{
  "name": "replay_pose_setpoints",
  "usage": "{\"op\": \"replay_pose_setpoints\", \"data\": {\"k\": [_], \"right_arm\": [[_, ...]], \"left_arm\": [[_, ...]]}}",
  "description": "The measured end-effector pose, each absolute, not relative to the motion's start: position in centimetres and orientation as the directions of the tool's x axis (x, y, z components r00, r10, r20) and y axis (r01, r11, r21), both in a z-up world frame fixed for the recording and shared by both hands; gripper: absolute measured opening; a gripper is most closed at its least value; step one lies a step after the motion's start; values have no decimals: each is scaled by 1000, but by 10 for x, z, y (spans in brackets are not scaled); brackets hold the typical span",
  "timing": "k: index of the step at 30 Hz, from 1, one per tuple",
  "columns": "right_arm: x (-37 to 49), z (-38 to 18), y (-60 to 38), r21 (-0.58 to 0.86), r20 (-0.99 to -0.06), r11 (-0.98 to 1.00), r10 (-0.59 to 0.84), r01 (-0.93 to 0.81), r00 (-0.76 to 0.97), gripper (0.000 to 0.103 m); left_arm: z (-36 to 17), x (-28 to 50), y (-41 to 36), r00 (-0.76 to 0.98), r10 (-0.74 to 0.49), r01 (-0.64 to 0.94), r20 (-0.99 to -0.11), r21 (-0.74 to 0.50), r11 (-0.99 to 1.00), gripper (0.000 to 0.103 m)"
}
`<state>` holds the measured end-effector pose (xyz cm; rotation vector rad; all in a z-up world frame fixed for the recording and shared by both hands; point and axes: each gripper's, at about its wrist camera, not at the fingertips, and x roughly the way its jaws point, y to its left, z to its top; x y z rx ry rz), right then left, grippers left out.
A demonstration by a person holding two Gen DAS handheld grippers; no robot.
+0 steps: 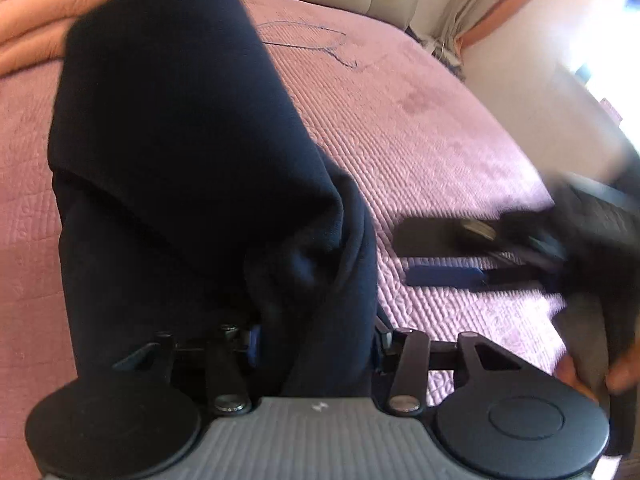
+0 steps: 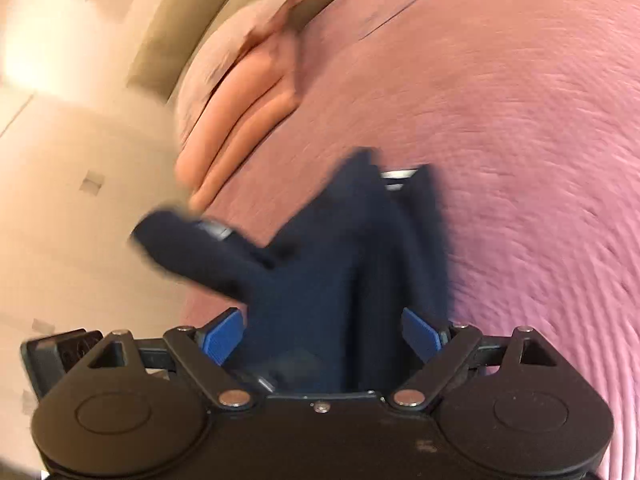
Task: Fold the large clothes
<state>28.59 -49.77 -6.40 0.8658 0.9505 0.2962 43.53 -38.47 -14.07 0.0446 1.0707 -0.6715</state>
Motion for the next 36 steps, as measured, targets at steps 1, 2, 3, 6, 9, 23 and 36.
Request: {"op": "replay_pose_setpoints", "data": {"k": [1,2,3,6,9,23,36], "right_arm": [[301,-69,-493,758,-595,641,604,122,530,102],[313,-73,-488,757,-602,643,616,117,508,102],[323,-77,-487,761,-598,640,629,107,496,102],[355,-89,-474,741,-632,665,644,92,431,103],[385,-99,-469,718,-664,685,622,121,416,103],[389,-91,-462,463,-771,870,299,172,563,16],[352,-85,-479,544,-813,802,431,245,391,81]], "left_arm": [[-140,430,-391,308,-472,524,-826,-267,809,50],[-140,428,-391,309,-463,519,-831,-260,814,51],[-140,424,-394,312,-449,510,-837,-250,823,50],[-139,409,-403,336,-410,513,-848,-200,835,53],[-137,389,-414,378,-366,570,-850,-98,816,58],[-48,382,-347,397,-509,454,-764,-318,832,89],[-161,394,-374,292,-306,554,-906,-101,827,83]]}}
